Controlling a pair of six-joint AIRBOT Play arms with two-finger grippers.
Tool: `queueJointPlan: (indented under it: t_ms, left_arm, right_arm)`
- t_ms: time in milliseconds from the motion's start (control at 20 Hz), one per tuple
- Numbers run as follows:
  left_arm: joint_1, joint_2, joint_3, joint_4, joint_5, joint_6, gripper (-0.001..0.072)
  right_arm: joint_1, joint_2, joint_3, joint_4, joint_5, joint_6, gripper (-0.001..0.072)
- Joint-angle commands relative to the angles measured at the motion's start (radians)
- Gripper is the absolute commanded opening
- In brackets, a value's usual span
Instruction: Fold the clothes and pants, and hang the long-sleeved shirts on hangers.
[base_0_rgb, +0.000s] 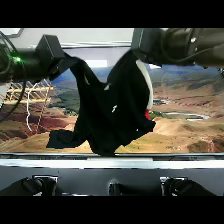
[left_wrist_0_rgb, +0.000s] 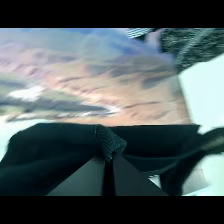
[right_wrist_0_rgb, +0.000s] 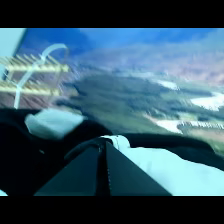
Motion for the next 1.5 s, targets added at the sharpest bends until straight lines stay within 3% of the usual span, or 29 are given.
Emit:
queueJointPlan:
  t_ms: [0,100,250,550,650,900,950,1100,1250,1350,1450]
  left_arm:
    - [-0.028,0.019,-0.077,0.067,-0.131,-0.05,0.0039]
    - [-0.072,0.064,-0.206,0.077,-0.124,-0.106,0.0039]
    - [-0.14,0.129,-0.401,0.125,-0.062,-0.17,0.0039]
    - [-0.211,0.095,-0.611,0.124,0.121,-0.227,0.0039]
    - [-0.211,0.069,-0.643,0.125,0.15,-0.257,0.0039]
    - [-0.211,0.013,-0.655,0.137,0.233,-0.308,0.0039]
    - [-0.211,0.006,-0.655,0.146,0.233,-0.335,0.0039]
    - [-0.211,0.0,-0.66,0.206,0.229,-0.435,0.0039]
    - [-0.216,0.002,-0.685,0.208,0.146,-0.485,0.0039]
    - [-0.216,0.026,-0.74,0.208,0.079,-0.516,0.0041]
    - [-0.215,0.059,-0.801,0.194,0.091,-0.508,0.0041]
  right_arm:
    - [0.002,-0.005,-0.001,-0.08,0.303,-0.036,0.0039]
    - [0.002,-0.001,-0.009,-0.131,0.407,-0.091,0.0039]
    - [0.002,0.067,-0.198,-0.156,0.403,-0.084,0.0039]
    - [0.002,0.188,-0.731,-0.1,0.047,0.109,0.0039]
    - [0.002,0.183,-0.794,-0.059,-0.084,0.139,0.0039]
    - [0.002,0.116,-0.801,-0.057,-0.237,0.129,0.0039]
    - [0.011,0.114,-0.801,-0.058,-0.218,0.116,0.0039]
    - [0.156,0.127,-0.801,-0.288,-0.128,0.152,0.0039]
    - [0.309,0.126,-0.813,-0.476,-0.031,0.261,0.0038]
    - [0.332,0.126,-0.816,-0.524,0.045,0.331,0.0038]
    - [0.332,0.127,-0.816,-0.541,0.087,0.331,0.0038]
